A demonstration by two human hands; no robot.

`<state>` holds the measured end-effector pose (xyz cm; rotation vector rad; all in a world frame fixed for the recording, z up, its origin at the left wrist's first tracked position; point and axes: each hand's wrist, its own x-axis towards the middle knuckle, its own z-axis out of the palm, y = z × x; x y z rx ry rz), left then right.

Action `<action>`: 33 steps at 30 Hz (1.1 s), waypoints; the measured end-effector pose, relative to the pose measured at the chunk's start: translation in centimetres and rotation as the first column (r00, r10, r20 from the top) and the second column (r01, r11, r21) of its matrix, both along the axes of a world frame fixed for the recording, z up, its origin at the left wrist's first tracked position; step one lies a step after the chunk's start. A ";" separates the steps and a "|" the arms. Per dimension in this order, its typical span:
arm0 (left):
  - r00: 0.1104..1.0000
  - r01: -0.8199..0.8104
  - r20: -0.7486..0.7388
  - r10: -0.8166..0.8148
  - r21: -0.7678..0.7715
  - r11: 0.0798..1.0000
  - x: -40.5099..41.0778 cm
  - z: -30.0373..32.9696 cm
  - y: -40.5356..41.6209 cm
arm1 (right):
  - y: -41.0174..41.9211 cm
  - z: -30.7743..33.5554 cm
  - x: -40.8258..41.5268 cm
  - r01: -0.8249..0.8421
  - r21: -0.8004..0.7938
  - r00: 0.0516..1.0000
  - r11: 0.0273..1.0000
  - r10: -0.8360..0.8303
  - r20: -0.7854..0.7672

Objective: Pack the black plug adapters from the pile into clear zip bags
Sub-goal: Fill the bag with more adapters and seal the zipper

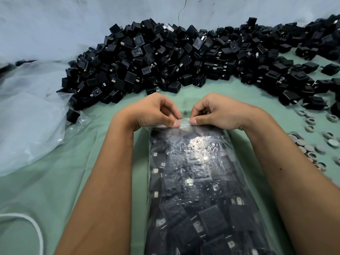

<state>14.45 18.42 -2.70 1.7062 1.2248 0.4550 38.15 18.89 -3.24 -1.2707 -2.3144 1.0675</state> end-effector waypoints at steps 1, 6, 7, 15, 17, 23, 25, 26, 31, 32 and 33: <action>1.000 -0.007 0.017 0.007 0.000 1.000 0.0 -0.1 -0.1 | 0.0 0.1 0.0 0.002 0.008 1.000 1.000 -0.002 0.011; 0.998 -0.005 0.063 0.005 -0.005 1.000 0.6 -0.2 -0.1 | 0.0 0.3 -0.5 -0.002 0.053 0.999 0.999 0.000 0.050; 0.998 -0.006 0.069 0.006 0.007 1.000 0.8 -0.3 -0.1 | -0.1 0.4 -0.8 -0.020 0.063 0.998 0.998 0.016 0.058; 0.999 -0.051 0.020 0.051 0.024 0.998 0.6 -0.5 0.3 | -0.4 0.8 -0.6 -0.046 0.115 0.997 0.992 0.038 0.072; 0.997 -0.068 0.031 0.067 0.022 0.997 0.4 -0.5 0.3 | -0.3 0.8 -0.9 -0.034 0.123 0.996 0.992 0.023 0.091; 0.991 -0.079 0.113 0.071 0.065 0.995 1.3 -0.5 -0.1 | -0.5 0.7 -1.0 -0.022 0.064 0.999 0.998 0.020 0.036; 0.991 -0.078 0.114 0.069 0.077 0.994 1.6 -0.6 -0.2 | -0.5 0.7 -1.0 -0.020 0.094 1.000 0.995 0.018 0.018; 0.991 -0.087 0.112 0.078 0.075 0.993 1.6 -0.6 -0.1 | -0.5 0.8 -0.9 -0.013 0.111 1.000 0.994 0.011 0.019; 0.991 -0.116 0.078 0.112 0.048 0.992 0.3 -0.5 0.0 | -0.3 0.9 -0.5 -0.004 0.140 0.998 0.990 -0.005 0.061; 0.989 -0.123 0.086 0.119 0.044 0.991 0.1 -0.5 0.0 | -0.3 0.9 -0.5 0.000 0.134 0.998 0.991 -0.009 0.069; 0.988 -0.129 0.094 0.124 0.045 0.991 0.0 -0.5 0.0 | -0.2 0.9 -0.6 0.006 0.128 0.997 0.992 -0.015 0.076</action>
